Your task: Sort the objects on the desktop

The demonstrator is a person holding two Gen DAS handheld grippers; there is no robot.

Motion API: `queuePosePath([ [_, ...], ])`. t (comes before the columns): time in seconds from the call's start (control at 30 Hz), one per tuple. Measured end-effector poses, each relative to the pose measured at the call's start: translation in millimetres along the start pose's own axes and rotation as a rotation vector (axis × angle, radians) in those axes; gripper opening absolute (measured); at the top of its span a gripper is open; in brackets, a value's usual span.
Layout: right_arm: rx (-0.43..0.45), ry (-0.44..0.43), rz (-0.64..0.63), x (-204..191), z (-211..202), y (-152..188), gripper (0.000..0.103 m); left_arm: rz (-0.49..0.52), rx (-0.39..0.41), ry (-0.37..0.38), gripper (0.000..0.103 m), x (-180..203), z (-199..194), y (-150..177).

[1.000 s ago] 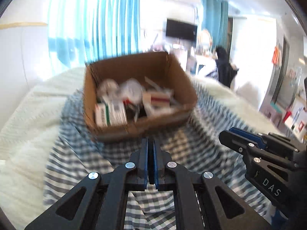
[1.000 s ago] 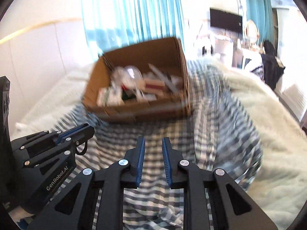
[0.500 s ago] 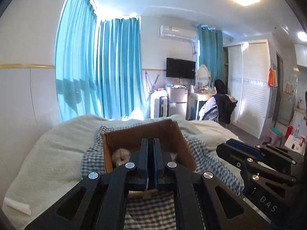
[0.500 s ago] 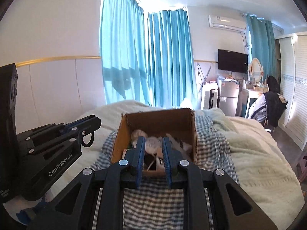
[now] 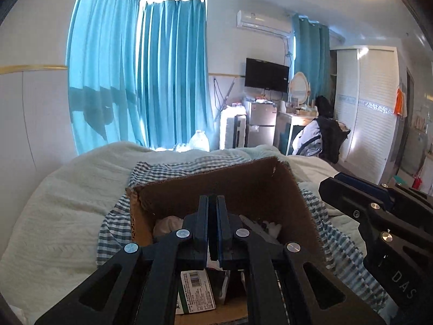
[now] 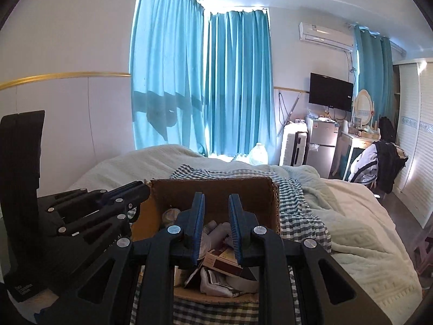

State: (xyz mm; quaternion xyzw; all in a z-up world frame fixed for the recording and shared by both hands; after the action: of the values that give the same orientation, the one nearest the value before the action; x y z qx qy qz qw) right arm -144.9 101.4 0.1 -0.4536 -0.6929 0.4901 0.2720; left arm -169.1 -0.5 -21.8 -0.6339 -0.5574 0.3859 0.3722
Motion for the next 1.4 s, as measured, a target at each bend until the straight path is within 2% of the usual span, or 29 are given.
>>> queuePosePath([
  [0.1, -0.056, 0.003, 0.024, 19, 42, 16, 0.018, 0.004, -0.06, -0.015, 0.005, 4, 40, 15],
  [0.17, -0.109, 0.003, 0.04, 29, 63, 32, 0.018, 0.035, -0.143, -0.014, 0.009, 10, 71, 28],
  [0.2, -0.15, 0.008, 0.041, 33, 78, 41, 0.018, 0.064, -0.175, -0.049, 0.009, 13, 85, 36],
  [0.27, -0.187, 0.014, 0.045, 37, 94, 56, 0.018, 0.07, -0.191, -0.097, 0.013, 12, 101, 51],
  [0.33, -0.207, 0.01, 0.063, 42, 103, 67, 0.018, 0.052, -0.219, -0.089, 0.019, 8, 107, 59],
  [0.37, -0.212, 0.022, 0.066, 43, 103, 69, 0.018, 0.044, -0.214, -0.089, 0.032, 7, 103, 58],
  [0.4, -0.212, 0.044, 0.056, 43, 99, 69, 0.023, 0.042, -0.201, -0.086, 0.043, 6, 97, 55],
  [0.43, -0.198, 0.063, 0.039, 41, 91, 65, 0.027, 0.044, -0.169, -0.088, 0.071, 5, 85, 49],
  [0.47, -0.178, 0.073, 0.029, 38, 82, 59, 0.039, 0.04, -0.128, -0.102, 0.084, 3, 73, 42],
  [0.5, -0.156, 0.078, 0.031, 36, 72, 53, 0.047, 0.033, -0.095, -0.111, 0.085, 1, 62, 37],
  [0.6, -0.082, 0.071, 0.068, 31, 33, 31, 0.054, -0.001, -0.041, -0.078, 0.096, -8, 24, 14],
  [0.63, -0.062, 0.081, 0.072, 29, 23, 24, 0.054, -0.012, -0.018, -0.074, 0.103, -12, 10, 7],
  [0.7, -0.02, 0.101, 0.078, 25, -4, 13, 0.064, -0.016, 0.029, -0.084, 0.103, -16, -18, -6],
  [0.83, 0.055, 0.113, 0.086, 9, -61, -6, 0.071, -0.012, 0.101, -0.112, 0.103, -29, -74, -25],
  [0.9, 0.09, 0.128, 0.085, -1, -87, -11, 0.084, -0.023, 0.124, -0.117, 0.103, -34, -100, -26],
  [1.07, 0.152, 0.183, 0.109, -23, -142, 4, 0.099, -0.035, 0.159, -0.13, 0.103, -37, -153, -5],
  [1.1, 0.149, 0.195, 0.092, -30, -149, 12, 0.103, -0.03, 0.16, -0.132, 0.103, -35, -160, 2],
  [1.27, 0.099, 0.197, 0.049, -48, -161, 51, 0.103, -0.002, 0.11, -0.128, 0.103, -21, -172, 41],
  [1.4, 0.079, 0.177, 0.046, -47, -154, 83, 0.103, -0.073, 0.032, -0.094, 0.103, -23, -151, 76],
])
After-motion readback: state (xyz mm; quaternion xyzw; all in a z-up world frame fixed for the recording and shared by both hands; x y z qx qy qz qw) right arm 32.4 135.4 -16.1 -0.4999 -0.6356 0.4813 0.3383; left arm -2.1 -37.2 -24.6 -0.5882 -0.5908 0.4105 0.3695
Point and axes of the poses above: each gripper's, at about its wrist camera, not at the fingertips, and z roughly the way its jaws point, x to its right, y to its underside, the point moved 3 cm from there along z, roughly the way its jaws point, and after that the axes turned 13 degrees about -y, right-handed, at the moved point
